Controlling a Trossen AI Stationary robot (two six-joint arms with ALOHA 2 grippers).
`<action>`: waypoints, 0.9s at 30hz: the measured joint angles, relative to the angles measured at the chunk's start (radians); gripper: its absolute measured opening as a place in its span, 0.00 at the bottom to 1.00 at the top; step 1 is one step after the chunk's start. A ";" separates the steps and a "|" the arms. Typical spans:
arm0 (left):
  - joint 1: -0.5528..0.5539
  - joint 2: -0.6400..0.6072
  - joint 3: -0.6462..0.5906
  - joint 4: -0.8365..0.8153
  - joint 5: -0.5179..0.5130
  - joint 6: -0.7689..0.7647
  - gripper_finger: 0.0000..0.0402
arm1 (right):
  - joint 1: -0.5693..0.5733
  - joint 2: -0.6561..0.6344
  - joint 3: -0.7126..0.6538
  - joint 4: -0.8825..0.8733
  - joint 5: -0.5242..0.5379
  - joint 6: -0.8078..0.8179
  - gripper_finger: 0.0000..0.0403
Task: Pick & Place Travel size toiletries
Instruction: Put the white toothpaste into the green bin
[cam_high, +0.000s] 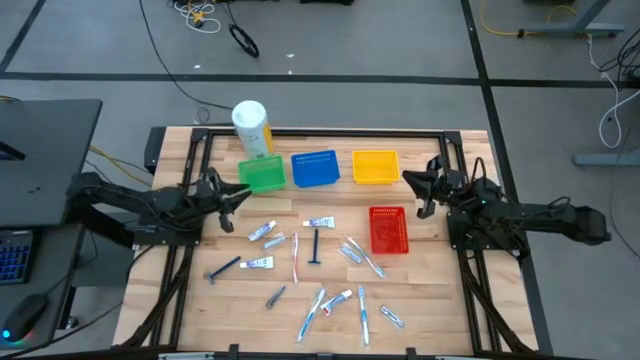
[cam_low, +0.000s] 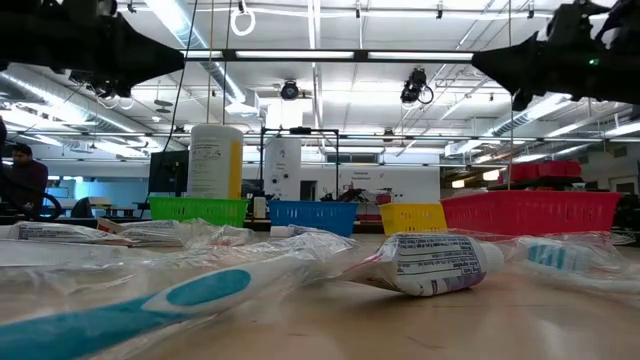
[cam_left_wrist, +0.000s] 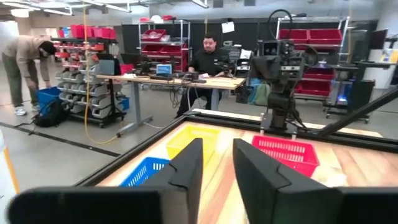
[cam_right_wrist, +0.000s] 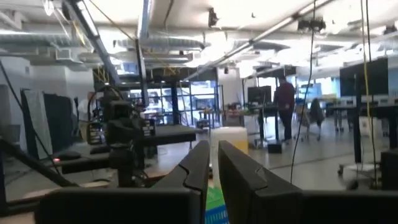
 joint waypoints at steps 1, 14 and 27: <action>0.005 0.019 0.000 0.014 0.003 -0.007 0.28 | 0.001 0.033 0.010 0.008 0.000 0.006 0.13; 0.032 0.282 0.099 0.065 0.056 -0.052 0.37 | 0.003 0.516 0.311 -0.003 -0.136 -0.057 0.15; 0.029 0.523 0.312 -0.615 0.301 -0.428 0.32 | -0.002 0.760 0.372 -0.012 -0.068 -0.093 0.15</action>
